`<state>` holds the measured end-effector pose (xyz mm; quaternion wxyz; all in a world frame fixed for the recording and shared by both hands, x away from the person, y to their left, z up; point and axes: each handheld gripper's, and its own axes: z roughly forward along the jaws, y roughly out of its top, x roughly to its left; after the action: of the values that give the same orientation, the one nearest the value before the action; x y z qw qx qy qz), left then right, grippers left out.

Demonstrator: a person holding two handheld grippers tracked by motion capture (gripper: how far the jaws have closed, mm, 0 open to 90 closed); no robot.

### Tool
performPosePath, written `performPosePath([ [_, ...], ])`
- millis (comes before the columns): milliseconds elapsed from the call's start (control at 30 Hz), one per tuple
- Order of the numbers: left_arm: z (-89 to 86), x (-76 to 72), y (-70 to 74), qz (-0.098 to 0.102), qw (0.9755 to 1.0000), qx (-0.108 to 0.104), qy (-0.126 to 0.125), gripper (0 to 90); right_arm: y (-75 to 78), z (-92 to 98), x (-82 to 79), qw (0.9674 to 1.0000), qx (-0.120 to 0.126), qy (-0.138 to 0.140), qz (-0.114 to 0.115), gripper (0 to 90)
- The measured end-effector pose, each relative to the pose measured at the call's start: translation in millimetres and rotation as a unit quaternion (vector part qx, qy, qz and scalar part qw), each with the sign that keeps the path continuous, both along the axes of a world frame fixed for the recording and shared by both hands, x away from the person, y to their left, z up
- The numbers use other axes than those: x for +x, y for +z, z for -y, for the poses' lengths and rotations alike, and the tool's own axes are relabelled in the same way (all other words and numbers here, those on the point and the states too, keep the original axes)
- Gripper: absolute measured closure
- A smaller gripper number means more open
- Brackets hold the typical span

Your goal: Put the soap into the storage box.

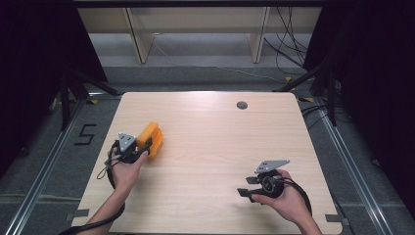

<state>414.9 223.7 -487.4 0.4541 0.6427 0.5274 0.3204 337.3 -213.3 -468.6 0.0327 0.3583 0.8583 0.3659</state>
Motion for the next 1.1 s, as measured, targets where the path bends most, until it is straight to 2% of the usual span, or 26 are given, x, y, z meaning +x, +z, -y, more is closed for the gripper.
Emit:
performPosePath([
  [467, -1.3, 0.2, 3.9, -0.012, 0.9999, 0.000, -0.012, 55.7, 0.5, -0.1, -0.4, 1.0000, 0.000, 0.000, -0.001, 42.2],
  [600, -2.9, -3.8, 10.7, -0.017, 0.9998, -0.003, -0.013, 52.8, -0.1, 0.1, -0.4, 1.0000, 0.004, -0.002, 0.001, 42.2],
  [733, -5.7, -12.1, 22.1, -0.008, 0.9999, -0.005, -0.010, 52.1, -0.7, 0.3, -0.2, 1.0000, 0.003, -0.001, 0.000, 42.2],
  [800, -6.1, -16.5, 26.5, -0.004, 0.9999, 0.001, -0.011, 52.8, -0.2, -0.3, -0.7, 1.0000, 0.001, 0.000, -0.006, 42.2],
  [867, -6.5, -18.4, 27.7, -0.006, 0.9999, 0.003, -0.013, 54.6, -0.6, -0.5, -0.5, 1.0000, 0.001, 0.003, -0.001, 42.1],
  [900, -6.8, -19.0, 27.8, -0.008, 0.9999, 0.002, -0.011, 58.6, -0.7, -0.5, -0.6, 1.0000, 0.001, 0.003, -0.002, 42.0],
  [933, -8.2, -19.3, 27.9, -0.007, 0.9999, 0.003, -0.009, 59.4, -0.4, -1.7, -2.3, 0.9999, 0.005, -0.003, -0.014, 42.0],
  [1000, -9.0, -18.3, 27.3, -0.006, 0.9999, -0.004, -0.008, 59.6, -1.0, -0.6, -0.7, 1.0000, 0.000, 0.004, -0.006, 42.0],
  [1100, -7.9, -18.9, 26.7, -0.006, 1.0000, -0.003, -0.002, 60.0, -2.0, -1.6, -1.4, 1.0000, 0.000, 0.003, -0.009, 42.0],
])
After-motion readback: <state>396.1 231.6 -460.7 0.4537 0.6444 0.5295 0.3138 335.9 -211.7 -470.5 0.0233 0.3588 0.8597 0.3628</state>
